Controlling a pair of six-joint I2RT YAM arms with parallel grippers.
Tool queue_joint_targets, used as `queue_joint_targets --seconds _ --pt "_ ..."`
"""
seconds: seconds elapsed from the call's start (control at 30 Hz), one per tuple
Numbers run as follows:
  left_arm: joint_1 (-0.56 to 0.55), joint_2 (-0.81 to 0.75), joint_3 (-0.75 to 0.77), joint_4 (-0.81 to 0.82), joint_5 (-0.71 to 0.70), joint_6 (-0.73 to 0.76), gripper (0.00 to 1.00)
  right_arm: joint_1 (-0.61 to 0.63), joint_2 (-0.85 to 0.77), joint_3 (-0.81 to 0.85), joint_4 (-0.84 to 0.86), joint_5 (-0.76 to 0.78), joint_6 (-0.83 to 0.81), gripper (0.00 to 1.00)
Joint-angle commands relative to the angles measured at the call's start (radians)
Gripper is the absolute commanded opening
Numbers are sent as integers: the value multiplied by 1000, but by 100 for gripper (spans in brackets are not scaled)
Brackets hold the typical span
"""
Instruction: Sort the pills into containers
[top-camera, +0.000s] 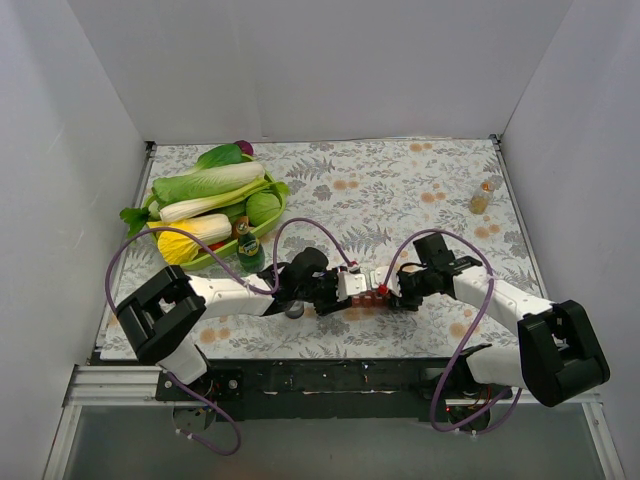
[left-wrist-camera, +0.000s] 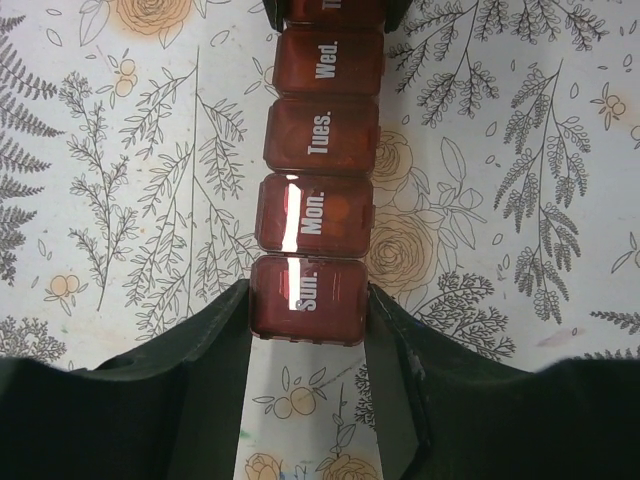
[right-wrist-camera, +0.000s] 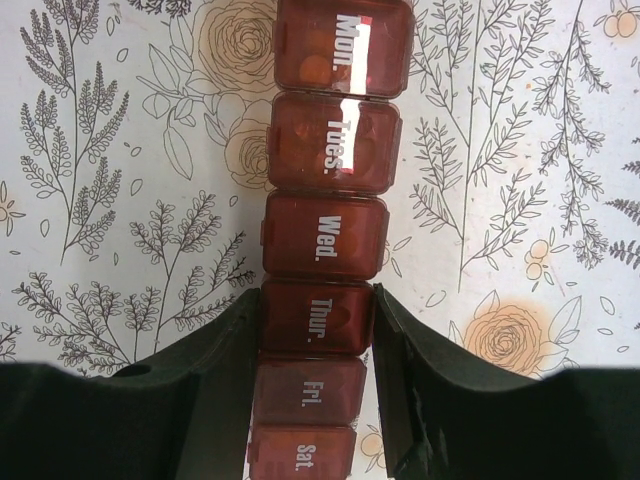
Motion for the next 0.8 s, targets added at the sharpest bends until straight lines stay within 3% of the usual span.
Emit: queue_joint_targets --seconds 0.0,0.6,0.77 --pt "-4 -24 36 -37 40 -41 20 14 -14 -22 44 28 -23 16" --pt "52 70 112 -195 195 -132 21 46 -33 -62 129 91 -8 14" --pt "97 82 148 -227 241 -210 31 49 -32 -63 131 94 -5 14"
